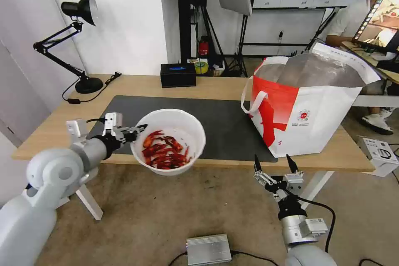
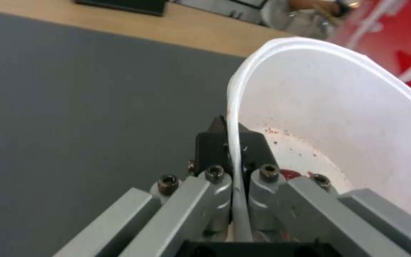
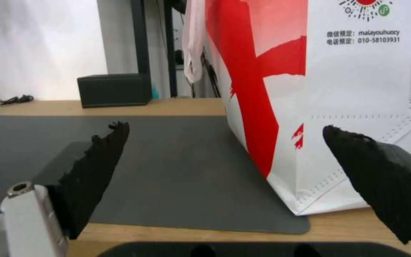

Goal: Pick up the trash from the table and place it into the takeout bag.

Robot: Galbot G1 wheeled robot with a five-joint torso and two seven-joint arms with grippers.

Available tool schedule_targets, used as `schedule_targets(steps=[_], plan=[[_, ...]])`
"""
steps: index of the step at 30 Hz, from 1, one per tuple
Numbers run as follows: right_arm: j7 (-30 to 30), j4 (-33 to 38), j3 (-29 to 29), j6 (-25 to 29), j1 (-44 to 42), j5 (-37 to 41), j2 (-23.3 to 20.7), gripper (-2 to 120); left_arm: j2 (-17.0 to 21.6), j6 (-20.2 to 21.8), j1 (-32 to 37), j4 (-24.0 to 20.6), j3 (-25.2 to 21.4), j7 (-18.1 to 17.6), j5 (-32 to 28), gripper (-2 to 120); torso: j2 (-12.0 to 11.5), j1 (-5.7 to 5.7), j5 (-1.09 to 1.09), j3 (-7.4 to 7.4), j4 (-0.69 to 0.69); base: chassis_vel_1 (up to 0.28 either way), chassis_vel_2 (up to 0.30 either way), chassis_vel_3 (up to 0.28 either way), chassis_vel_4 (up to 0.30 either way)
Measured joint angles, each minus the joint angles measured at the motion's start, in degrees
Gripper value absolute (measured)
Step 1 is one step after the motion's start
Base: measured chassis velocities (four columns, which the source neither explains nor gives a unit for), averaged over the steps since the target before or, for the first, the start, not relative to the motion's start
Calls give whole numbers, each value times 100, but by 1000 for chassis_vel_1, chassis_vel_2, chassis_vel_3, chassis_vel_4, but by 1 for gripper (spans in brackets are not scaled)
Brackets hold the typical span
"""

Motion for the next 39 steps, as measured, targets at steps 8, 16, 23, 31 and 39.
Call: schedule_targets(steps=[8, 16, 23, 31, 39], plan=[[0, 0, 0, 0, 0, 0, 0, 100, -132, -3, -283, -301, 407, -14, 68, 0, 0, 0, 0, 0, 0, 0, 0, 0, 0], [0, 0, 0, 0, 0, 0, 0, 100, -185, -3, -865, -351, 1032, -161, -17, 0, 0, 0, 0, 0, 0, 0, 0, 0, 0], [0, 0, 0, 0, 0, 0, 0, 100, -341, -4, -1721, -79, 1774, -342, -169, 0, 0, 0, 0, 1, 0, 0, 0, 0, 0], [0, 0, 0, 0, 0, 0, 0, 100, -623, -3, -2347, 150, 2278, -517, -230, 0, 0, 1, 0, 1, 0, 0, 0, 0, 0], [0, 0, 0, 0, 0, 0, 0, 100, -673, -2, -2948, 153, 2625, -676, -565, 0, 0, 1, 0, 1, 1, 0, 0, 0, 0]])
